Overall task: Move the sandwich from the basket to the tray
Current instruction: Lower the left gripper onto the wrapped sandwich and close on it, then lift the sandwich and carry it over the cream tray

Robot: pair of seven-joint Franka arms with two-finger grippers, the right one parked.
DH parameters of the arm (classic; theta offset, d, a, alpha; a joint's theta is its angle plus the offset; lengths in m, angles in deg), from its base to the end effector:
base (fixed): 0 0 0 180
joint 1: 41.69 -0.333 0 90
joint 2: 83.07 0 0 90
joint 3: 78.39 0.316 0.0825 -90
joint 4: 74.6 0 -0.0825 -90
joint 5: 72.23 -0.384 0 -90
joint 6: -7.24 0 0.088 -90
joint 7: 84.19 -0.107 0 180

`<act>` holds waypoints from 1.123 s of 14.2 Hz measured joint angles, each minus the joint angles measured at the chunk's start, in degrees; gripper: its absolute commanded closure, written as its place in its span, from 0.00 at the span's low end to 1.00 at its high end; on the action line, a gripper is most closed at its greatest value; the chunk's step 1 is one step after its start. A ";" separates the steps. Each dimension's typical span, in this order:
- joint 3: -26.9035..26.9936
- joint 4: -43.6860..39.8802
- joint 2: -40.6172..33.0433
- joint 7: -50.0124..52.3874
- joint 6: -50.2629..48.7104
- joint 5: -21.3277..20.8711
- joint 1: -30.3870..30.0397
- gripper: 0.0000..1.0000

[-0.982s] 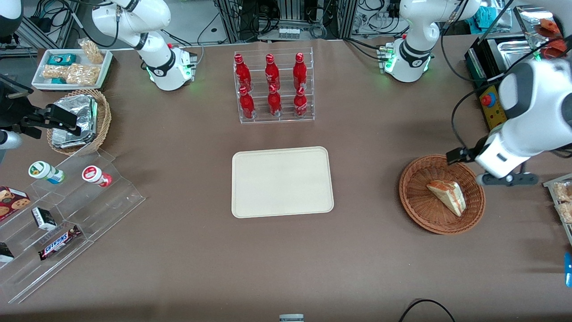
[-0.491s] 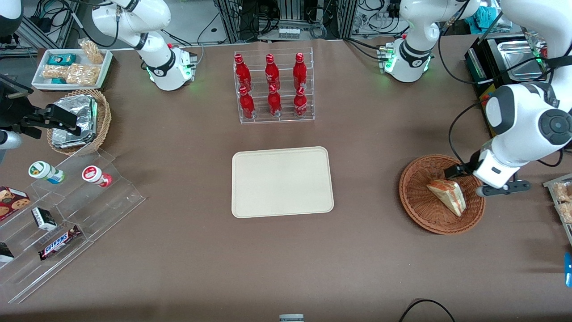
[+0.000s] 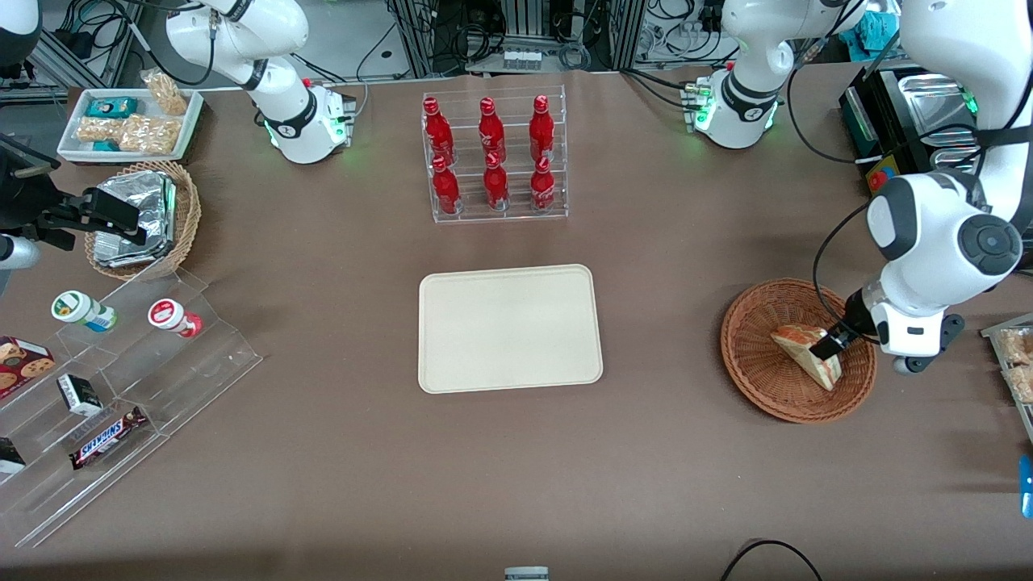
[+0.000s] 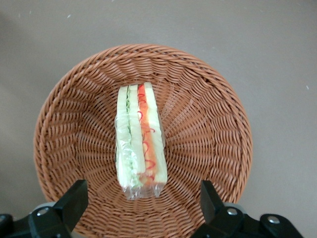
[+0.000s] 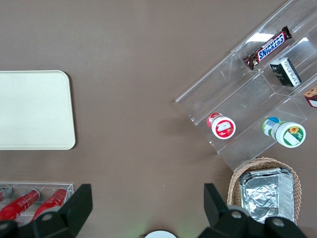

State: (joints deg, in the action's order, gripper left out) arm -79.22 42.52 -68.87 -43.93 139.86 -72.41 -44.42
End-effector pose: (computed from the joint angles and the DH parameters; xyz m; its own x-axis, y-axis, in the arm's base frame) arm 0.5904 0.0199 0.3226 0.7422 0.6700 0.0166 0.6698 -0.7424 0.0156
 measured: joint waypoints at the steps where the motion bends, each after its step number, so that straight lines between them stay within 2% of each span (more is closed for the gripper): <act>1: 0.00 0.04 0.78 1.43 0.96 0.00 0.00 0.00; 4: 0.00 0.17 3.83 3.22 3.50 0.00 0.00 0.00; 5: 0.00 0.19 5.02 3.55 4.44 0.00 0.00 0.07; 6: 0.00 0.19 6.13 3.89 5.24 0.00 0.00 0.28; 7: 0.00 0.19 7.05 4.12 5.62 0.00 0.00 0.62; 8: 0.00 0.19 7.65 4.22 5.70 0.00 0.00 0.87; 11: -0.02 -0.16 7.71 3.92 2.89 -1.04 0.02 0.92; 14: -0.49 -2.52 5.42 3.65 -6.38 -5.79 0.27 0.94; 16: -0.86 -5.20 3.15 3.23 -13.35 -6.58 2.09 0.96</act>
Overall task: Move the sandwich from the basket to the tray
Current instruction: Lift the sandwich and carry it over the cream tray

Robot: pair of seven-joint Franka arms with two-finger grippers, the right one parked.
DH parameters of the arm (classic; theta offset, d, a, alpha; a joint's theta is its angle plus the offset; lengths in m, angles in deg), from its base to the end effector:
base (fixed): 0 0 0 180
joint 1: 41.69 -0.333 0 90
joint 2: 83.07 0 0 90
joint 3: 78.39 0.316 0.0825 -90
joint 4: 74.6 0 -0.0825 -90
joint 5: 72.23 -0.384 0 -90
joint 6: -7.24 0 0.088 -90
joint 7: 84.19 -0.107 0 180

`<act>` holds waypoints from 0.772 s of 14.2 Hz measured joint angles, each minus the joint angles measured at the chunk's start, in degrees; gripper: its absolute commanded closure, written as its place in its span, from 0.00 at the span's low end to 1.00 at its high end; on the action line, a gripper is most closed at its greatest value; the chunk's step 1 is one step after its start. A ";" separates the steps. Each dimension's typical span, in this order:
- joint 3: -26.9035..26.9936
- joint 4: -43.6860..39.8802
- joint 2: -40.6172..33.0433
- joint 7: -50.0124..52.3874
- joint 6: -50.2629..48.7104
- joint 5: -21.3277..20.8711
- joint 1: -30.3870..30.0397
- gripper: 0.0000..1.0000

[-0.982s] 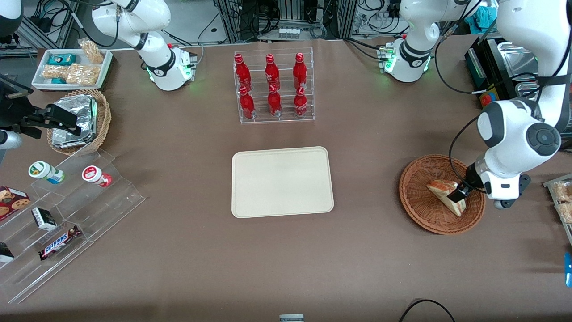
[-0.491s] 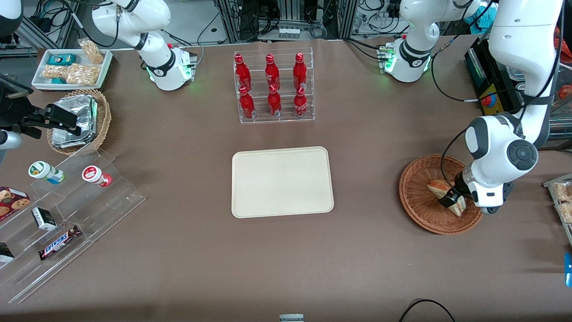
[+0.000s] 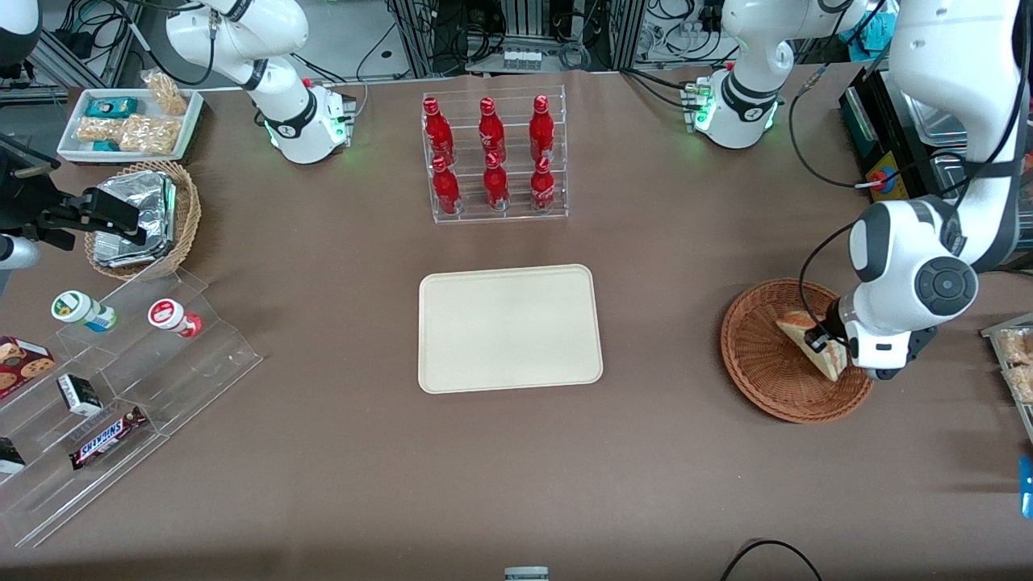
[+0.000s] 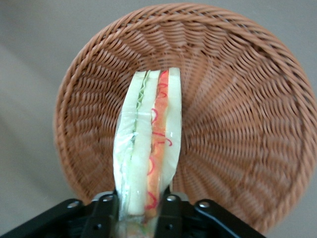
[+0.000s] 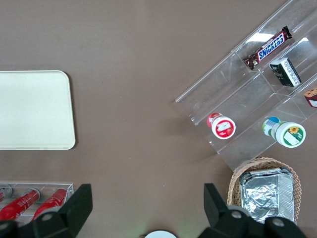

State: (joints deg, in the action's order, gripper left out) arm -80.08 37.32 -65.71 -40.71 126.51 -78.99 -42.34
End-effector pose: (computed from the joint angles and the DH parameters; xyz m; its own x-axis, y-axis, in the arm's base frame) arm 0.5908 -0.0042 0.3104 0.7750 0.6280 -0.0709 0.6092 -0.7721 -0.1808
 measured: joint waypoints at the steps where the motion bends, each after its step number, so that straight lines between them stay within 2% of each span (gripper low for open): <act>1: -0.13 -1.48 -0.95 -0.22 -2.71 -0.06 1.45 0.95; 4: -1.14 -4.88 -2.08 -7.58 -6.72 0.15 6.56 0.94; 6: -2.73 -5.64 -1.52 -11.17 -6.63 3.74 9.92 0.95; 8: -3.99 -7.39 0.45 -11.61 -6.01 6.02 14.05 0.96; 11: -4.39 -12.21 6.07 -5.99 -2.69 6.53 22.13 0.97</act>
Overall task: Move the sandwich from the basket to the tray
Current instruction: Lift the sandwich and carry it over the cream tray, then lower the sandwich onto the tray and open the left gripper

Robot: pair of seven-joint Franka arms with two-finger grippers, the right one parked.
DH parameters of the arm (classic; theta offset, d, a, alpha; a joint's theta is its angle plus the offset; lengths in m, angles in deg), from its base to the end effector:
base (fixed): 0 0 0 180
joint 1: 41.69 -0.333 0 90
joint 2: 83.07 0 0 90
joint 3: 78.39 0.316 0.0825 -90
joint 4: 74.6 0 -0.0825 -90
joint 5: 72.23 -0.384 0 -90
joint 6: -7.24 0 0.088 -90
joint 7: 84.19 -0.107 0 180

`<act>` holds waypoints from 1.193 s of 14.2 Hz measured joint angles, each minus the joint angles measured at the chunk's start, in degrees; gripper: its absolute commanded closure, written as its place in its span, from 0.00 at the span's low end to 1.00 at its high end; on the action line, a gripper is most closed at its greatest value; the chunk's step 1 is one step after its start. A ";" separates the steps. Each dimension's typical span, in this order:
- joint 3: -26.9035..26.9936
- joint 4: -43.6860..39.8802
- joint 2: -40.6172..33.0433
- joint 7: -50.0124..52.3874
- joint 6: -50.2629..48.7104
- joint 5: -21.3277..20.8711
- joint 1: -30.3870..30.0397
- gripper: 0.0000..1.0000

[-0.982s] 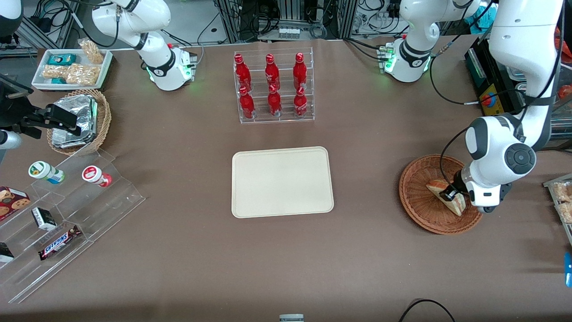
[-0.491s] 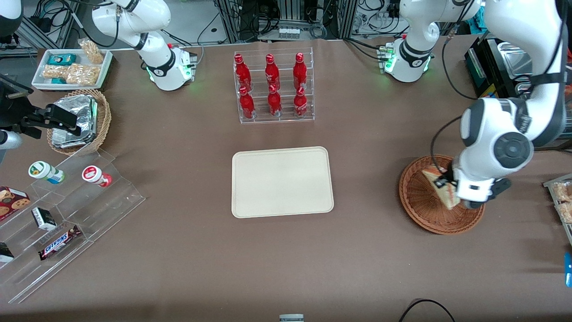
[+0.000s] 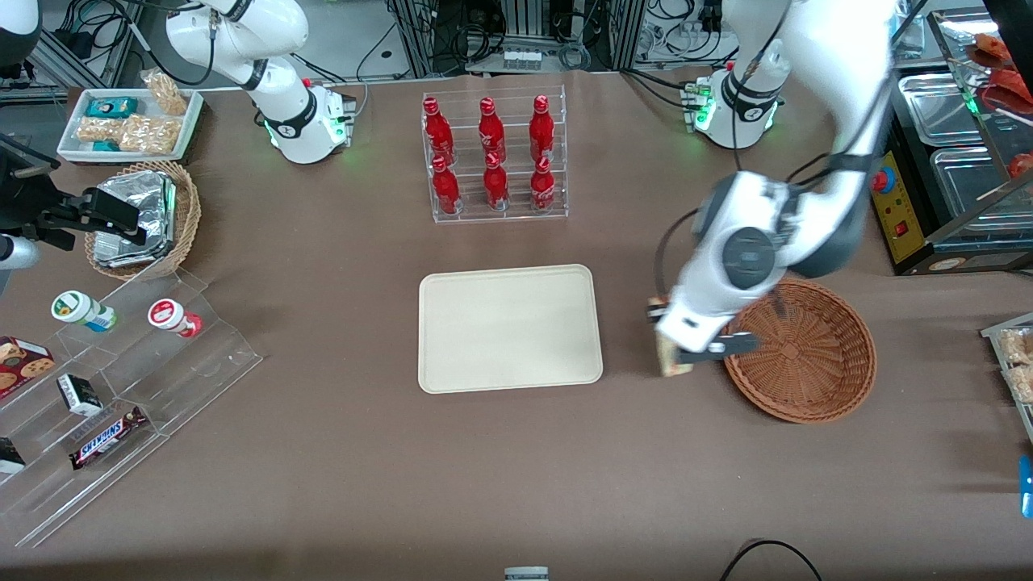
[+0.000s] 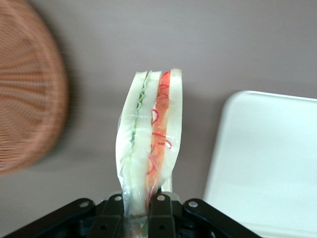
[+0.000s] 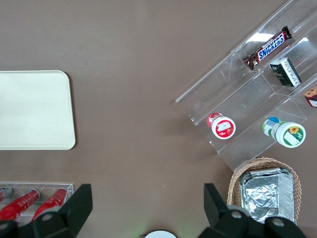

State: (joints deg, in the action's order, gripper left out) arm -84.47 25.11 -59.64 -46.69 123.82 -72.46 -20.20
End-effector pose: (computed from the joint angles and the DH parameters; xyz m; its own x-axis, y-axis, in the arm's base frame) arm 0.5728 -0.2925 0.3343 0.9776 0.1777 -0.1125 0.1745 -0.9839 -0.0375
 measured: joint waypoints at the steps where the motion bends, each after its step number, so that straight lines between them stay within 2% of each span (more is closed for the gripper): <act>1: -0.05 -2.01 2.32 2.94 1.14 0.01 2.48 0.97; 5: -0.12 -12.67 11.57 13.37 2.31 0.02 11.84 0.98; 8: -0.06 -18.43 16.33 17.44 2.68 0.00 17.22 0.98; 14: 0.01 -21.29 21.20 19.19 6.87 -0.57 21.75 0.95; 15: 0.01 -21.31 21.56 19.34 6.93 -1.00 22.01 0.91; 16: 0.01 -21.32 21.87 19.44 6.96 -1.17 22.11 0.72; 17: 0.02 -21.33 22.14 19.66 6.99 -1.23 22.13 0.26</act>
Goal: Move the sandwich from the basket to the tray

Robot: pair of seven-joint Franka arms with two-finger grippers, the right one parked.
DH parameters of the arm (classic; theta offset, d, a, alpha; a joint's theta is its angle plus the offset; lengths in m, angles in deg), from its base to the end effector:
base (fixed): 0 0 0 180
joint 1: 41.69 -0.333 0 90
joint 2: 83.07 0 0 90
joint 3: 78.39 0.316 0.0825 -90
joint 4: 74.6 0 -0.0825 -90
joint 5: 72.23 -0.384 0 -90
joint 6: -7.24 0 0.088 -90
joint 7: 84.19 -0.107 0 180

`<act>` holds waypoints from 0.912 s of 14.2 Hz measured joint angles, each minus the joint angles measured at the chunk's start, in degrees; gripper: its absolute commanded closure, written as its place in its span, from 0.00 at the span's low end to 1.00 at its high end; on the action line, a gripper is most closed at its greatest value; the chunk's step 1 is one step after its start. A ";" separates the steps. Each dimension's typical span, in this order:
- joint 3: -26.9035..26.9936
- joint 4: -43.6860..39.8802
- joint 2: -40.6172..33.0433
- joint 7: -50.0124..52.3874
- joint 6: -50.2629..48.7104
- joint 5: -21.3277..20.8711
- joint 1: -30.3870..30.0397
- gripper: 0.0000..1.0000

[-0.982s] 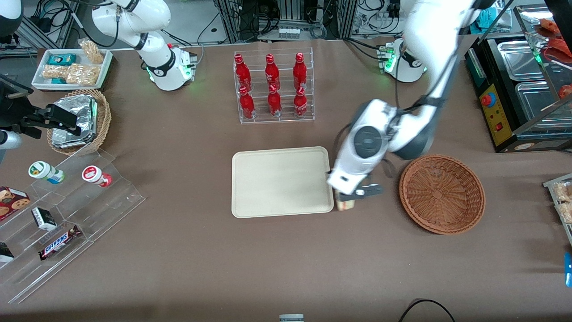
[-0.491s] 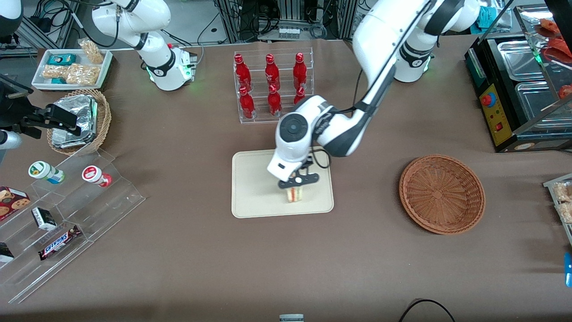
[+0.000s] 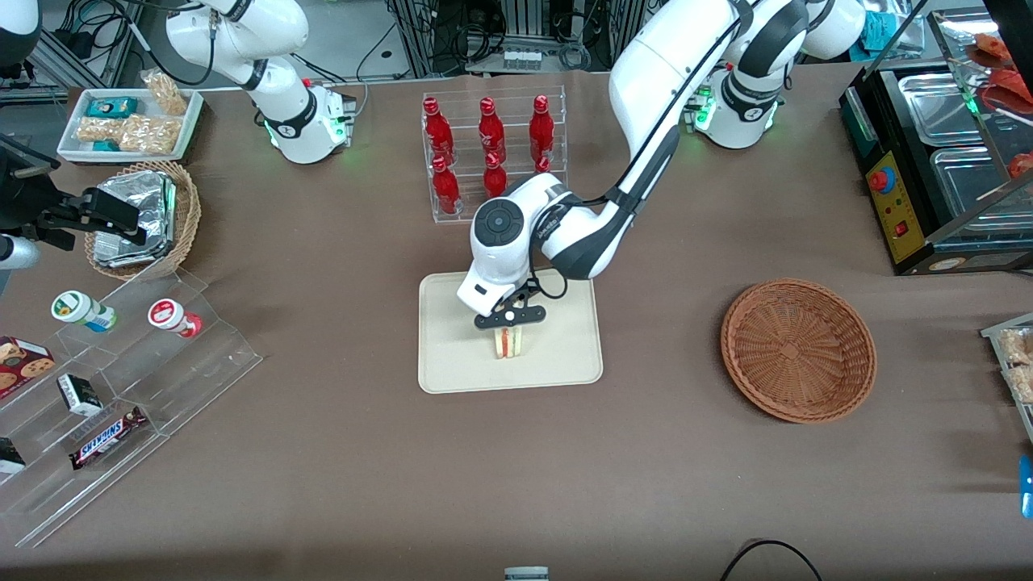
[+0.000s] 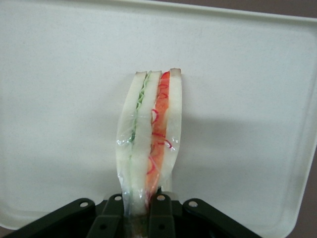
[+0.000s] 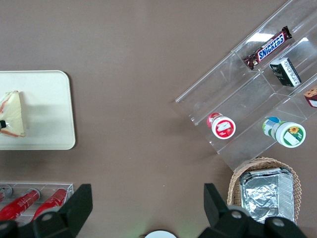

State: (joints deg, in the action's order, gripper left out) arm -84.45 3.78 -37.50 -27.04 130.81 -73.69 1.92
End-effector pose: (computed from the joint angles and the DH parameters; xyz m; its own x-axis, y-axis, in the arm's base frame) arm 0.4893 -0.5493 0.2439 0.9881 0.1465 -0.0472 0.1479 -0.9886 0.0270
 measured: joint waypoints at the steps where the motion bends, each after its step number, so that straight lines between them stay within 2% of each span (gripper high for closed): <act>1: 0.02 -0.01 0.19 0.31 0.03 -0.07 0.00 0.00; 8: 0.11 -2.16 -1.02 2.27 -0.38 -1.81 0.73 0.00; 13: 2.75 -2.13 -9.57 2.26 -9.75 -1.86 -0.92 0.00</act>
State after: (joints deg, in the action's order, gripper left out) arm -81.71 1.65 -47.07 -24.78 121.06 -75.56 1.00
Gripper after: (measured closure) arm 0.000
